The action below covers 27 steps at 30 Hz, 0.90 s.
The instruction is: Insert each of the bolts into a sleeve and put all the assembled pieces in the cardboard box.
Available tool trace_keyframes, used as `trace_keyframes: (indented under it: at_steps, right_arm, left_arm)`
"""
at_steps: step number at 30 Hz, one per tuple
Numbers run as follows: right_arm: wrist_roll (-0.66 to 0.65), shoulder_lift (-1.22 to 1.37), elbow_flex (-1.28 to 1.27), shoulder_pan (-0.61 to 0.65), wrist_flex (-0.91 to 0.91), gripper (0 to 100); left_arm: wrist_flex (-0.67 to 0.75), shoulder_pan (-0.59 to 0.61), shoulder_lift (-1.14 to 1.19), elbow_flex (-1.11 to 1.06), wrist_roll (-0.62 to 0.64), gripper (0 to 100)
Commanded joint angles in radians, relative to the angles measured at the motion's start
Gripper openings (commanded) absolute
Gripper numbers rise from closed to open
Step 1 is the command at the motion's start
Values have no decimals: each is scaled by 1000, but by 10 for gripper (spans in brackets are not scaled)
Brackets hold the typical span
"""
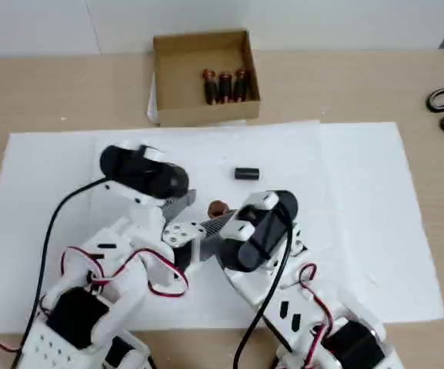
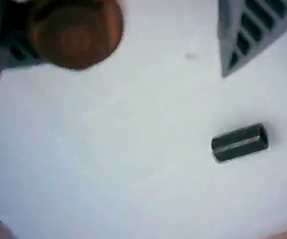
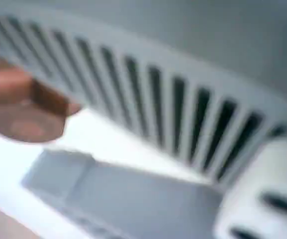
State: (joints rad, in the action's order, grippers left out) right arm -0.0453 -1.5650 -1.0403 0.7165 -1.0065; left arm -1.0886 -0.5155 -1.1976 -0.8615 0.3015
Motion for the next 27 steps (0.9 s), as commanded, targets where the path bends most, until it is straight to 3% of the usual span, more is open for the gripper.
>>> trace_keyframes:
  at_steps: [1, 15, 20, 27]
  right_arm:
    - [-2, -12, 35, -12, 41, 5]
    - [0, -2, -5, -15, 39, 5]
    - [0, 74, 17, -82, 47, 5]
    - [3, 378, 195, -183, 48, 5]
  left_arm:
    - [0, 11, 8, 38, -14, 261]
    - [-3, 18, 41, 298, 83, 261]
    - [3, 186, 192, 426, 117, 261]
    - [2, 362, 413, 582, 117, 261]
